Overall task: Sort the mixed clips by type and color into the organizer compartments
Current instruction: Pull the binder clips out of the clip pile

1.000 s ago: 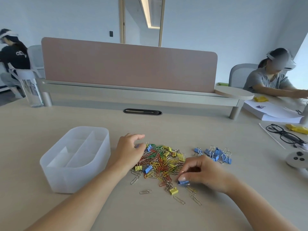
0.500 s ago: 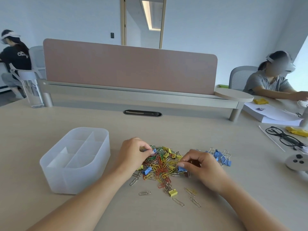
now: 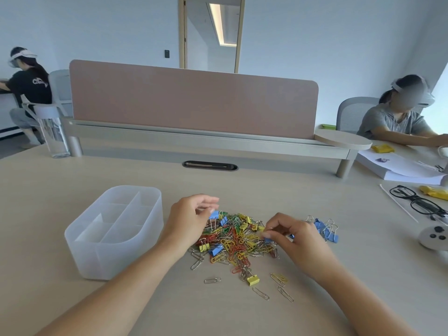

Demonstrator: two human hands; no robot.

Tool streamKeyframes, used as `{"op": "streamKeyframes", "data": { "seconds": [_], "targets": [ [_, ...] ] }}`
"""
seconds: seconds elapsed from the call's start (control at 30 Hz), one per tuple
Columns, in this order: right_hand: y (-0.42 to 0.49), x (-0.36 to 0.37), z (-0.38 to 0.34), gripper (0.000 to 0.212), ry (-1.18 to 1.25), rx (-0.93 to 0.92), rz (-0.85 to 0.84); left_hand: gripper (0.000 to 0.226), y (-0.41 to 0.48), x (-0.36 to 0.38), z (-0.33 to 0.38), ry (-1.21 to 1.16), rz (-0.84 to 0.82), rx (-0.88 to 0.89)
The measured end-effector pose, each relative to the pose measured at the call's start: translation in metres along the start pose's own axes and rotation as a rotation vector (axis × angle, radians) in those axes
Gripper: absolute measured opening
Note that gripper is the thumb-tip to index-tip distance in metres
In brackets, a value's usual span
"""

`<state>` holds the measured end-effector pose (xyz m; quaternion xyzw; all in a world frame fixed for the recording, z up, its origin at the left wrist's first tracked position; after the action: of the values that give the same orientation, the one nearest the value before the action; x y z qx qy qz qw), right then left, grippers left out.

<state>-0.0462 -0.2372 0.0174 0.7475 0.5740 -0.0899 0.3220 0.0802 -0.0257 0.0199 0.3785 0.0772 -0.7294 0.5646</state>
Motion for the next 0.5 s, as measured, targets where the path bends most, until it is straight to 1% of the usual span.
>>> {"op": "streamKeyframes", "data": {
  "seconds": [0.2,0.3,0.37,0.4,0.5],
  "targets": [
    [0.001,0.005,-0.005,0.018,-0.015,-0.008,0.039,0.037,-0.001,-0.008,0.011,-0.071,-0.018,0.004],
    [0.003,0.008,-0.008,0.01,-0.169,-0.045,0.048,0.038,-0.012,-0.016,0.017,-0.144,-0.036,0.034],
    [0.006,0.01,-0.011,0.003,-0.274,-0.055,0.016,0.036,-0.019,-0.02,0.021,-0.16,-0.058,0.08],
    [0.01,0.013,-0.013,0.003,-0.303,-0.048,-0.012,0.036,-0.023,-0.022,0.021,-0.146,-0.072,0.11],
    [0.028,0.024,-0.022,0.015,-0.339,0.004,-0.113,0.037,-0.03,-0.022,0.021,-0.036,-0.125,0.208]
  ]
}}
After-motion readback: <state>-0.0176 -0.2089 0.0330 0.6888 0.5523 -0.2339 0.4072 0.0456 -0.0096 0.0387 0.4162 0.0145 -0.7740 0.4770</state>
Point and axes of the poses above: each hand's wrist, its own y-axis towards the middle knuckle, its own x-axis out of the palm, z = x × y, the point moved 3 cm from there along y, towards the middle knuckle, and after that the axes turned 12 degrees about y, right-handed, at the moved point
